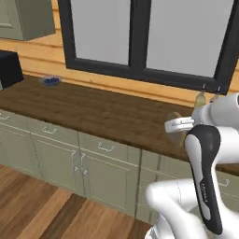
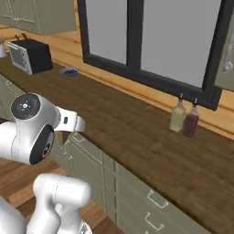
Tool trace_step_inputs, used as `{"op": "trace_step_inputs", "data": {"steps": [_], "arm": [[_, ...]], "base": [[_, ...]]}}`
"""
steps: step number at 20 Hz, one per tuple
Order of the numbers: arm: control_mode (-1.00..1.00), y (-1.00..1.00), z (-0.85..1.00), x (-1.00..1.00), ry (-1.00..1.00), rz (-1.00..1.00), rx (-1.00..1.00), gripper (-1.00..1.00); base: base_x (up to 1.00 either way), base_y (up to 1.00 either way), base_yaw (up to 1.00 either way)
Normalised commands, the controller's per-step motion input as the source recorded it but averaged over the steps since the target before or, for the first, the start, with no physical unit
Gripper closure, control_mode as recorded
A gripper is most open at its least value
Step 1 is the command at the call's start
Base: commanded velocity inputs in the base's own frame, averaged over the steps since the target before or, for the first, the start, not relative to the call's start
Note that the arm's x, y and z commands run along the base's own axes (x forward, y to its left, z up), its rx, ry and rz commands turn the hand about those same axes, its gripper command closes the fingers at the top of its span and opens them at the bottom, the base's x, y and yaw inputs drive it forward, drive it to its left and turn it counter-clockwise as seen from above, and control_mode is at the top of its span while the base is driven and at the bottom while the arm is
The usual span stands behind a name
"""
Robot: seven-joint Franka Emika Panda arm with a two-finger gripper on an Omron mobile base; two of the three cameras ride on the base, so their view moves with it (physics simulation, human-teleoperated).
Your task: Start the toaster. Once the lever pops up, take the bread to the plate on the dining counter.
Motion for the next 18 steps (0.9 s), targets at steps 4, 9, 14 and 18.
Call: {"op": "trace_step_inputs", "data": {"steps": [4, 9, 14, 18], "arm": [[1.0, 0.0, 0.0, 0.0, 0.0, 0.0, 0.0, 1.0], [1.0, 0.0, 0.0, 0.0, 0.0, 0.0, 0.0, 1.0], [1.0, 0.0, 0.0, 0.0, 0.0, 0.0, 0.0, 1.0], [1.0, 0.0, 0.0, 0.0, 0.0, 0.0, 0.0, 1.0]], "base": [[-0.13, 0.53, 0.93], [-0.03, 0.4, 0.95], [0.0, 0.23, 0.9], [0.0, 0.21, 0.86]]}}
